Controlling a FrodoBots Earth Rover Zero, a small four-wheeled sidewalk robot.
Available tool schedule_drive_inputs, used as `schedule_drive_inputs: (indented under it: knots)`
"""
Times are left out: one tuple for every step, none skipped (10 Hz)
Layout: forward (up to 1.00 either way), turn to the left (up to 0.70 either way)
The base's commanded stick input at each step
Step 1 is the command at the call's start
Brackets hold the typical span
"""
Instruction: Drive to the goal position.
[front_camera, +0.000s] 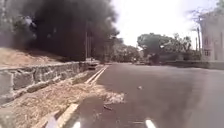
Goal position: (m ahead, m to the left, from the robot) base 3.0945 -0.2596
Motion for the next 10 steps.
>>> schedule_drive_inputs:
  knots:
    - [0.5, 0.0]
    - [0.5, 0.0]
    - [0.5, 0.0]
    - [0.5, 0.0]
    - [0.5, 0.0]
    - [0.5, 0.0]
    - [0.5, 0.0]
    - [0.5, 0.0]
    - [0.5, 0.0]
    - [0.5, 0.0]
